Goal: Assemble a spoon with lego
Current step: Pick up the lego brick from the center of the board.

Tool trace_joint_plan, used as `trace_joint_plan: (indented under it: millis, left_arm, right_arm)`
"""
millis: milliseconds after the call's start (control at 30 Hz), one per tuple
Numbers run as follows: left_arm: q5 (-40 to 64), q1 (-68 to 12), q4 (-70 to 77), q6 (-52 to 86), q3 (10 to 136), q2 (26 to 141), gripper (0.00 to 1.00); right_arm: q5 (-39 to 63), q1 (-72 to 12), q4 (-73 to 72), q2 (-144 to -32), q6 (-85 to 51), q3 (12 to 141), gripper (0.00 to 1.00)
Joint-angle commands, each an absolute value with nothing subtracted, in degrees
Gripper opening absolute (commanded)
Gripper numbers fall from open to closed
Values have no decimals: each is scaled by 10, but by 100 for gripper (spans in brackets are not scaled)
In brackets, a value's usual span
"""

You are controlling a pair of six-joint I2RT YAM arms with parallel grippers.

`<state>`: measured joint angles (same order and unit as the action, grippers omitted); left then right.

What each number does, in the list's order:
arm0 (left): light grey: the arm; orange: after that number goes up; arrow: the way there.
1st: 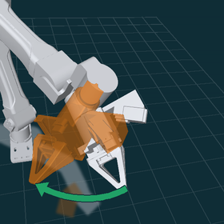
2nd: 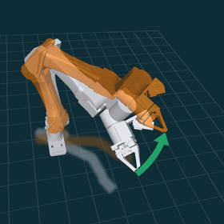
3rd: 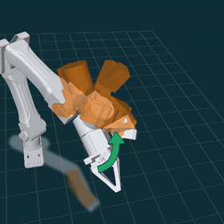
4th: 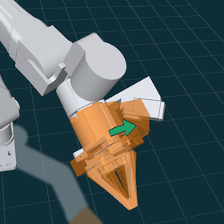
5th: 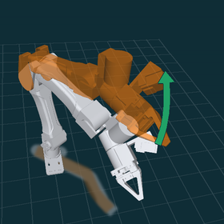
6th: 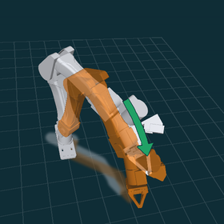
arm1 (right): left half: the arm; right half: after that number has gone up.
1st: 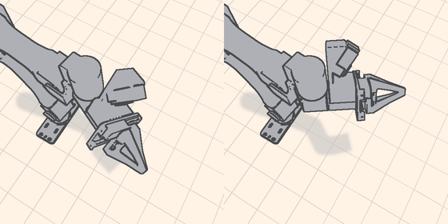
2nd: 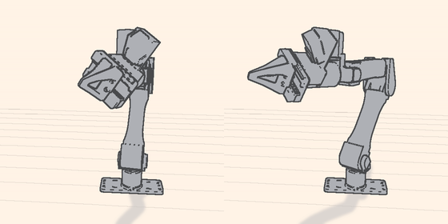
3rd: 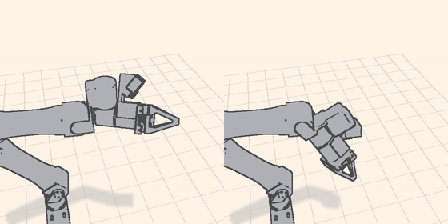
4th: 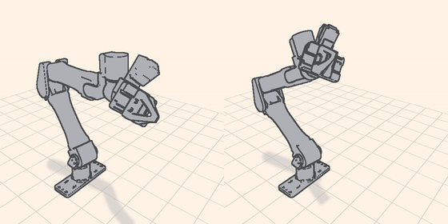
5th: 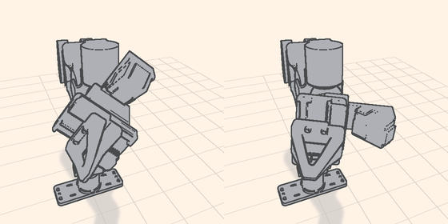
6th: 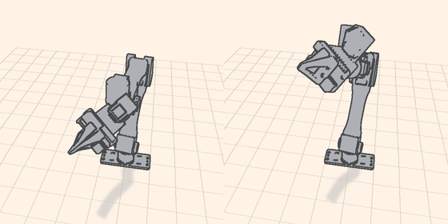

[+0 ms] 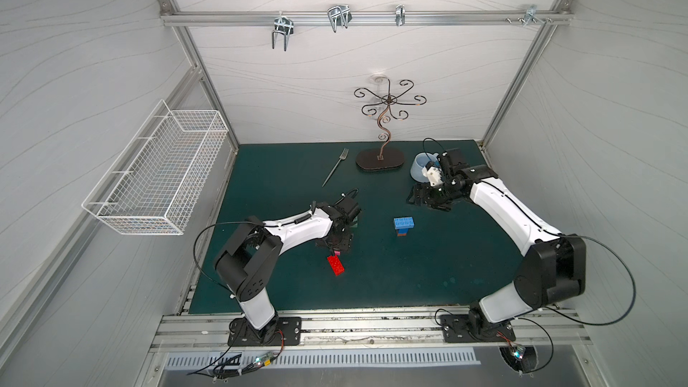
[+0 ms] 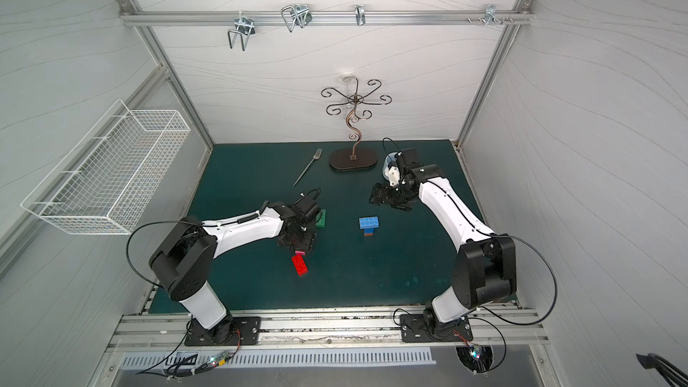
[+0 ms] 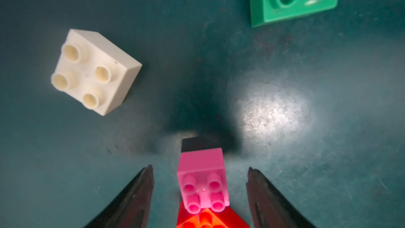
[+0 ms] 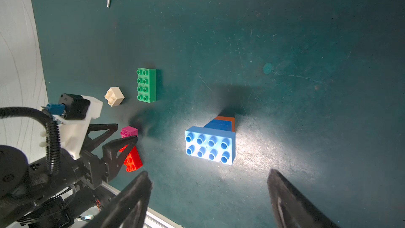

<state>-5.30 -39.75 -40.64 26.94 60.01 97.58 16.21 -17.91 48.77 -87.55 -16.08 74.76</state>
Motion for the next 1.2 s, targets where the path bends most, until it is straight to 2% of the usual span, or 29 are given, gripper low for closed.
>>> trace_joint_plan:
  millis: [0, 133, 433, 500, 600, 667, 767, 900, 1167]
  left_arm:
    - [-43, -395, -413, 281, 604, 985, 66]
    - [-37, -393, -417, 281, 607, 996, 62]
    - [-27, -391, -421, 279, 607, 1003, 44]
    - [-28, -391, -421, 279, 607, 1002, 36]
    - [-30, -390, -427, 277, 611, 1003, 18]
    - [-32, -391, -443, 268, 622, 1005, 11]
    - [-27, -391, -484, 231, 661, 1011, 12]
    - [-34, -391, -576, 151, 762, 1025, 17]
    - [-46, -390, -696, -74, 1017, 1065, 10]
  right_arm:
    - [171, -174, 483, -859, -153, 738, 86]
    - [174, -171, 484, -861, -153, 740, 86]
    - [176, -171, 486, -867, -153, 743, 86]
    - [177, -171, 487, -868, -151, 744, 85]
    - [176, -166, 486, -867, -154, 741, 86]
    - [209, -147, 472, -859, -175, 730, 86]
    - [292, -94, 433, -829, -229, 697, 87]
    - [342, -42, 390, -775, -269, 646, 90]
    - [436, -30, 229, -713, -357, 493, 90]
